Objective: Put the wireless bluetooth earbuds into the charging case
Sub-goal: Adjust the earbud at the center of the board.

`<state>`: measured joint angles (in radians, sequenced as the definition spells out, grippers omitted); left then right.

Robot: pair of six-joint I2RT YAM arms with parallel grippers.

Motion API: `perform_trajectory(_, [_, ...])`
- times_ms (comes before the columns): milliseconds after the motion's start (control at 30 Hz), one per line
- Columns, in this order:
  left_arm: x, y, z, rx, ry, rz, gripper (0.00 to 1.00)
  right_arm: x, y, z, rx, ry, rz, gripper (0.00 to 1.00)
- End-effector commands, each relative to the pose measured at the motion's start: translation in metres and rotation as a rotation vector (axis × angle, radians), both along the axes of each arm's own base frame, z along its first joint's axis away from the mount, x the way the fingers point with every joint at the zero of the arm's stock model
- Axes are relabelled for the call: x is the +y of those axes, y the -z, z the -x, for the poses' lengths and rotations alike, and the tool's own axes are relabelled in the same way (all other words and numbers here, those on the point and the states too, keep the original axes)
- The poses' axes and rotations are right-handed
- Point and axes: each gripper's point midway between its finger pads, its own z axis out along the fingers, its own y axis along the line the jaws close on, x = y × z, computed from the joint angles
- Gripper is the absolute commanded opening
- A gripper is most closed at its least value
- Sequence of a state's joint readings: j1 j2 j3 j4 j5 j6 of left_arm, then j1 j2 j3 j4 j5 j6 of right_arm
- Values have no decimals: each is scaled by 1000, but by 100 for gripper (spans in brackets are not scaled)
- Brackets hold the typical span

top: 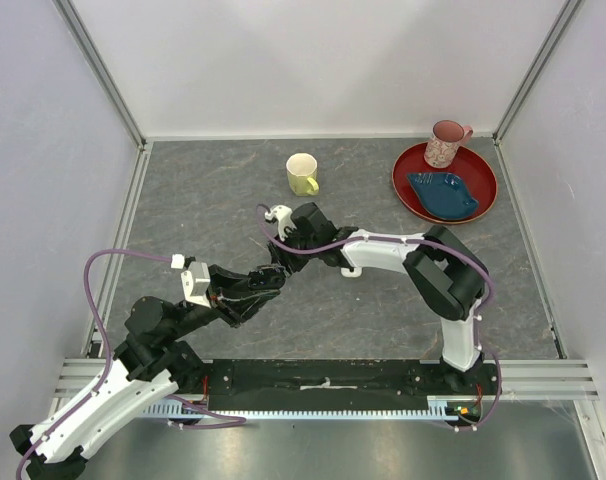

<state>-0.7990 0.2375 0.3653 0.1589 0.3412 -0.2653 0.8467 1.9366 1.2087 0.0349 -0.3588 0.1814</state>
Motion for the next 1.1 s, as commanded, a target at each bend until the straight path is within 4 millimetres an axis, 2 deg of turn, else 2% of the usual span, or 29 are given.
perform_trajectory(0, [3,-14,2,-22,-1,42,2,11,-2,-11,-77,-78,8,56])
perform_trajectory(233, [6,-15,2,-24,-16,41,2,18,10,-23,-70,-77,54,52])
perform_trajectory(300, [6,-15,2,-26,-18,42,2,20,15,-22,-60,-94,59,52])
perform_trajectory(600, [4,-14,0,-16,-17,39,2,9,35,-12,16,-59,108,44])
perform_trajectory(767, [2,-14,0,-6,-9,41,2,6,46,-3,131,48,101,36])
perform_trajectory(1033, [1,-13,0,-2,-4,39,2,3,52,-6,174,171,89,21])
perform_trajectory(1067, [1,-13,0,1,-3,39,2,-2,56,-1,186,177,97,20])
